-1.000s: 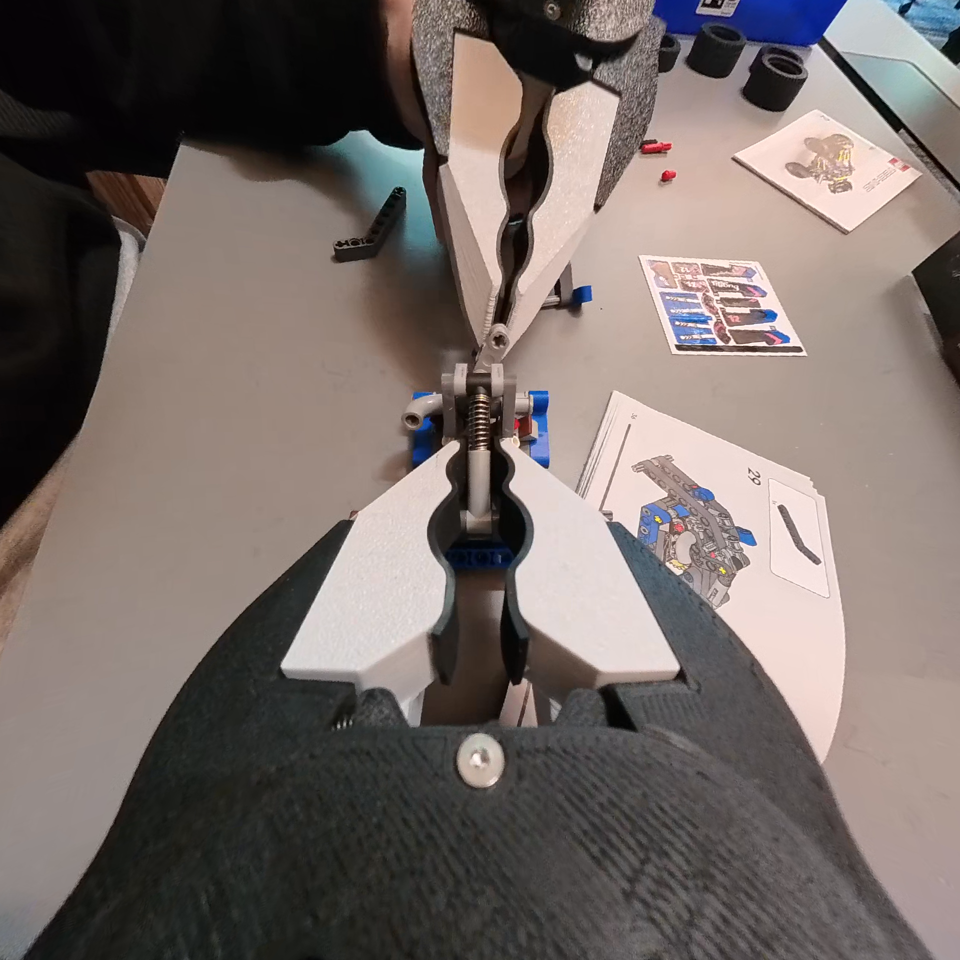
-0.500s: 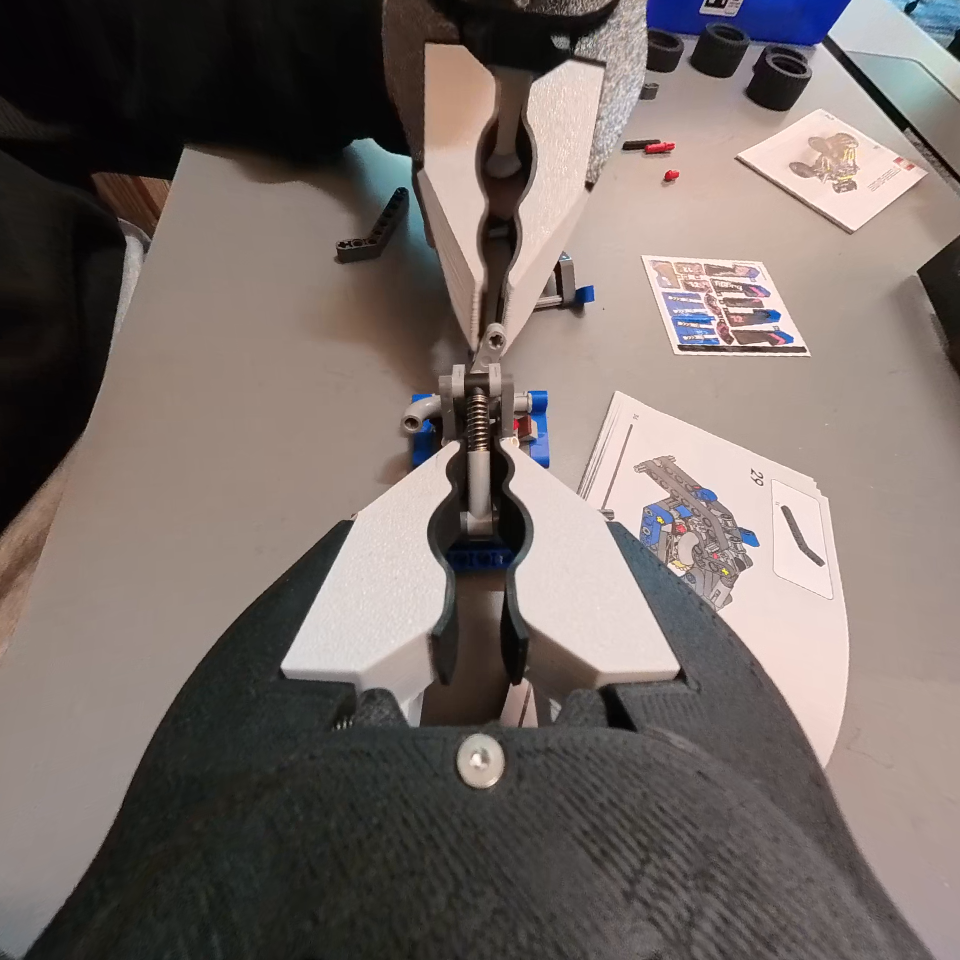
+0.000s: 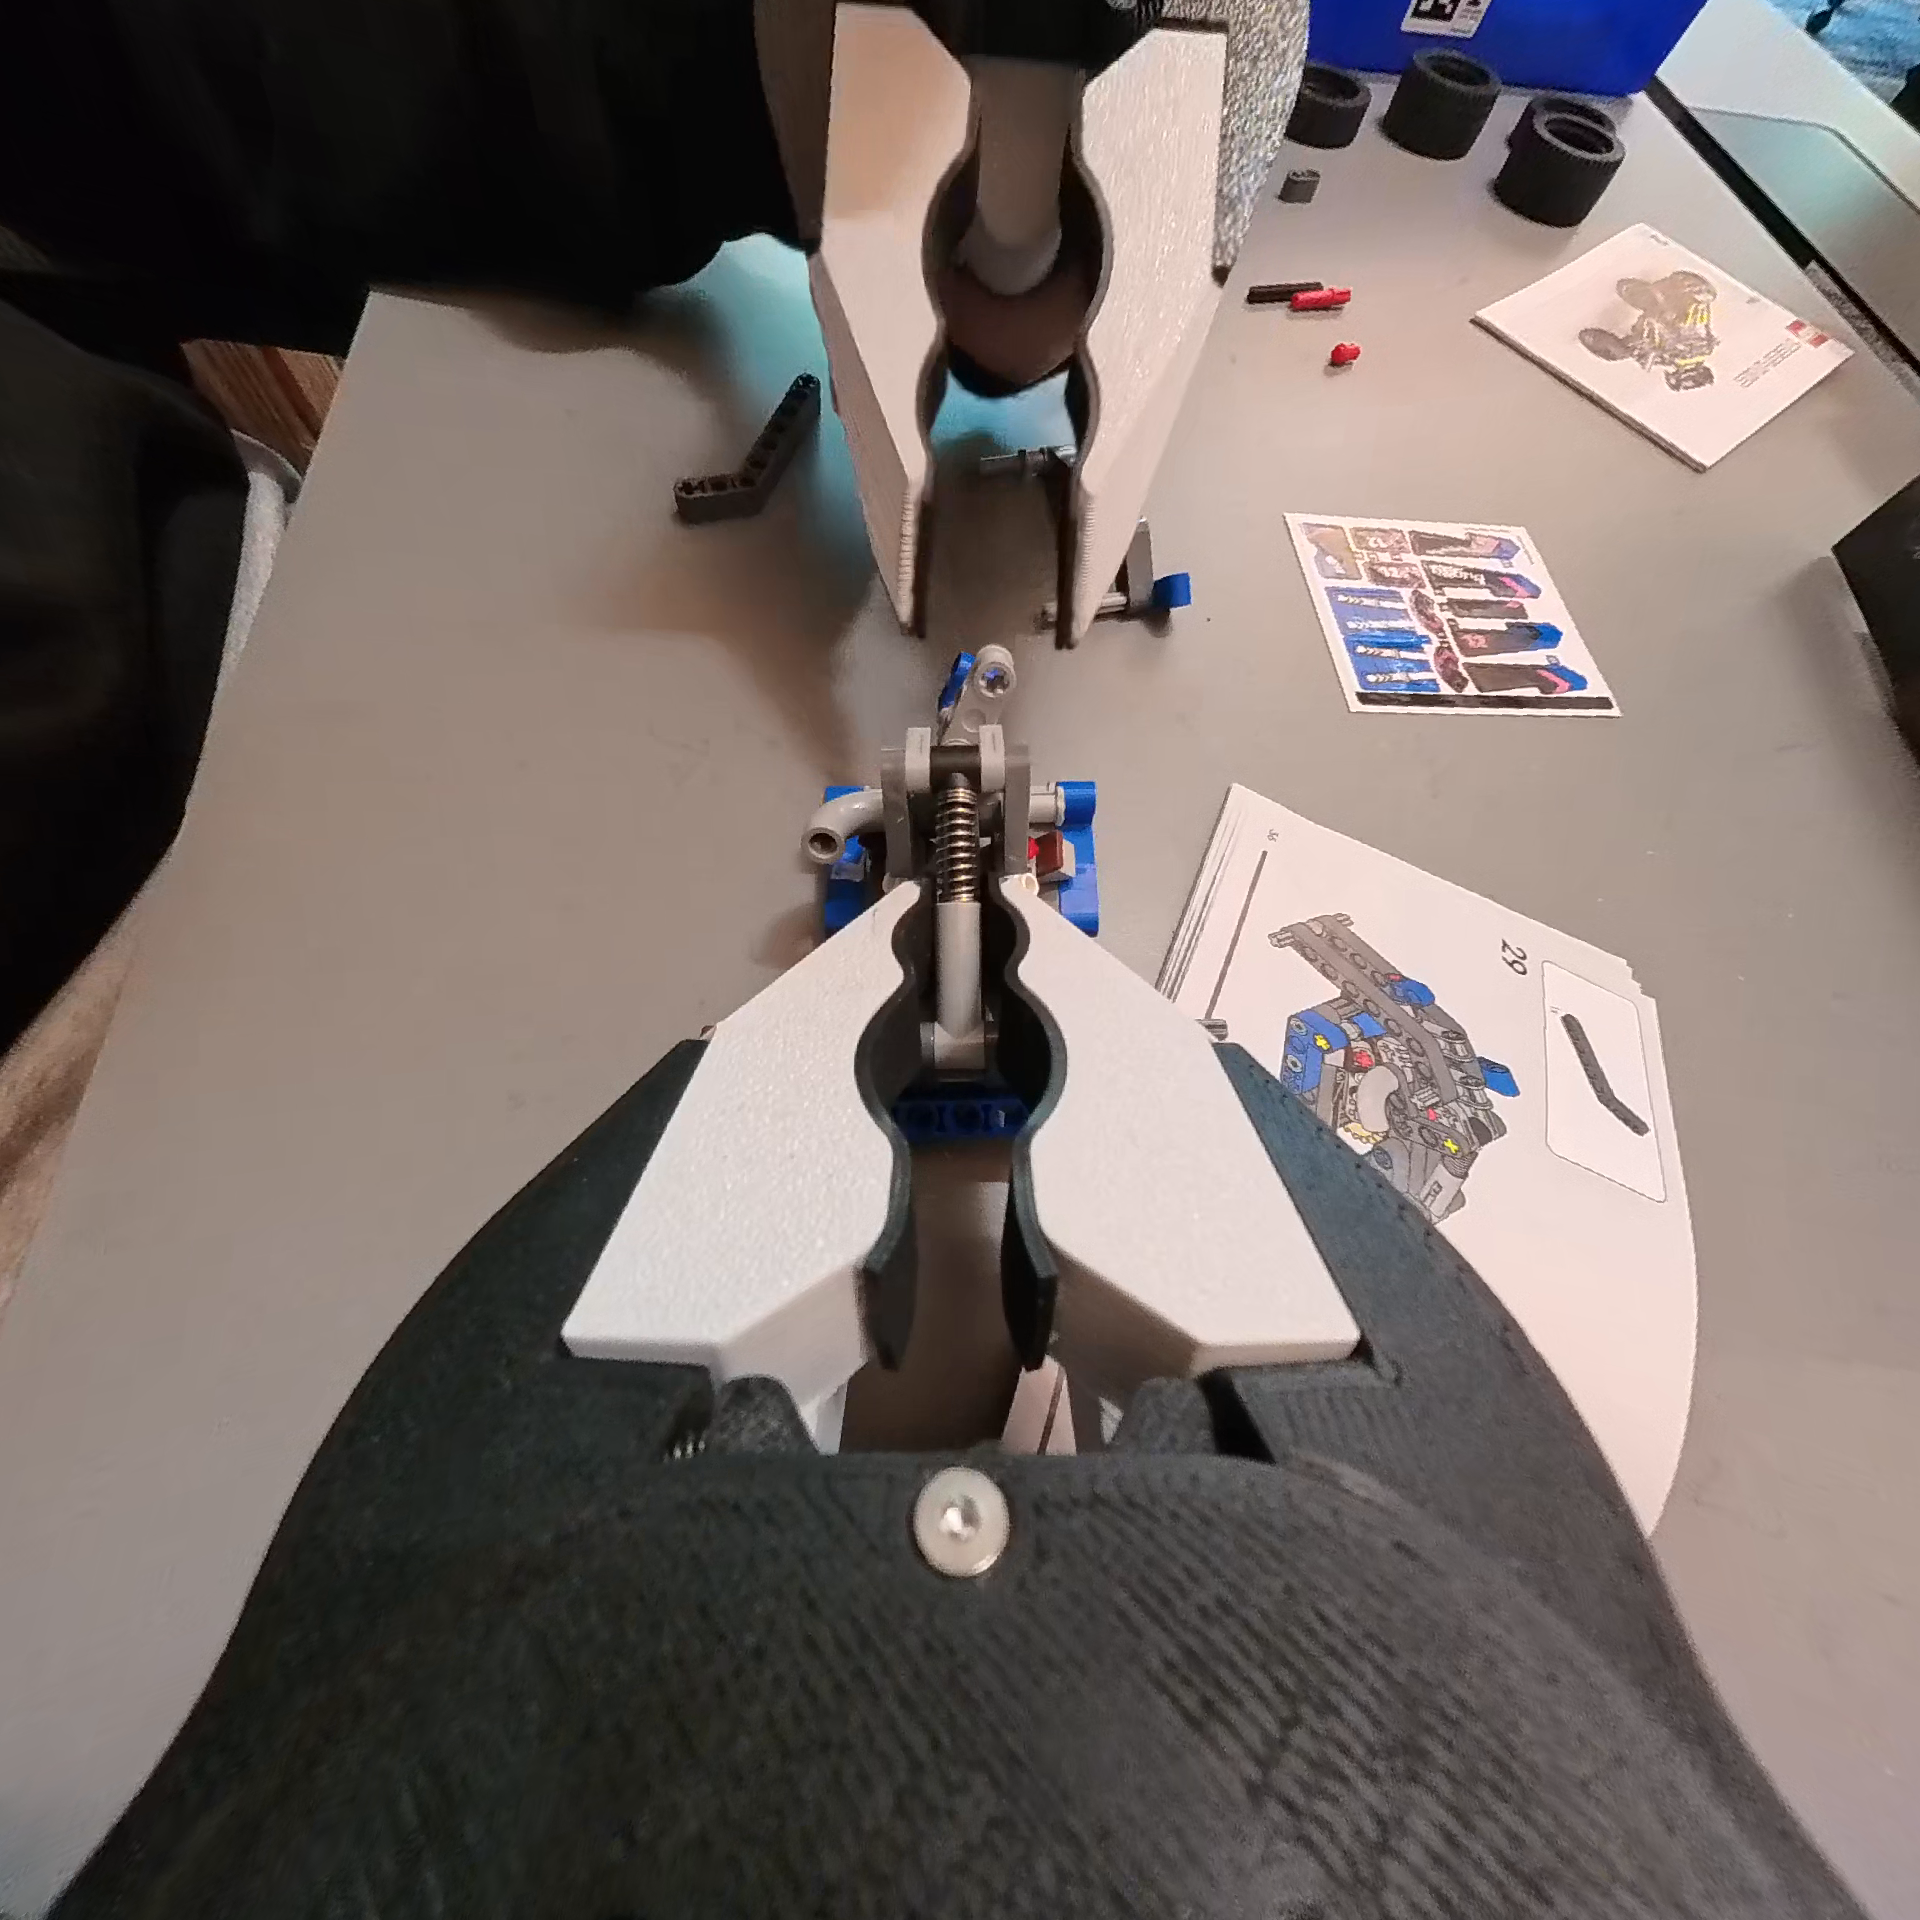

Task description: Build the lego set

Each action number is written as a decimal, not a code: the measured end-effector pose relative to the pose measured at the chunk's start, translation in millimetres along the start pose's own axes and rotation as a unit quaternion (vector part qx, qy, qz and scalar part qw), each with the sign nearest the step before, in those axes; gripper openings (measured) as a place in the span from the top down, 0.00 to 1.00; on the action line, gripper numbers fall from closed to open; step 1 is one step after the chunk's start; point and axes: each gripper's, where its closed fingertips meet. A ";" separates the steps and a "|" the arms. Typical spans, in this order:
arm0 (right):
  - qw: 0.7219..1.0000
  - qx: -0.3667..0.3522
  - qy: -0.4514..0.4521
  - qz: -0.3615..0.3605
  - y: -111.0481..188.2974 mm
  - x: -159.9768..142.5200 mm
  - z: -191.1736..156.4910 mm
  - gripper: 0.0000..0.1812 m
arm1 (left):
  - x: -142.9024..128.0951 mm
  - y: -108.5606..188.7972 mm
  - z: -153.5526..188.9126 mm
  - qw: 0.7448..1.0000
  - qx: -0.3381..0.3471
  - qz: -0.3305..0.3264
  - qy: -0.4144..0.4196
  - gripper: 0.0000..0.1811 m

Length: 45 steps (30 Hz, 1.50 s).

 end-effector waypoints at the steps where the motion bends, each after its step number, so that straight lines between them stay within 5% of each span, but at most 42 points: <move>1: 1.000 0.000 0.000 0.000 0.0 0.0 0.1 0.96 | -3.3 -1.1 1.5 1.000 -0.006 -0.009 0.007 0.86; 17: 1.000 0.014 0.005 0.002 0.9 0.5 -4.3 0.96 | -31.0 -15.8 5.4 0.995 0.015 -0.101 0.009 0.90; 22: 1.000 0.020 0.003 0.003 1.0 0.6 -5.4 0.97 | -23.2 -18.3 11.2 0.995 0.020 -0.086 -0.034 0.86; 45: 1.000 0.024 0.006 0.003 1.0 0.6 -6.8 0.96 | -13.6 -24.1 10.1 0.997 0.037 -0.067 0.010 0.90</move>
Point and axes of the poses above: each gripper's, where its closed fingertips meet, y back along the fingers, x out of its top, z = x × y across the jaws, and after that the axes turned 1 degree about -z, right-handed
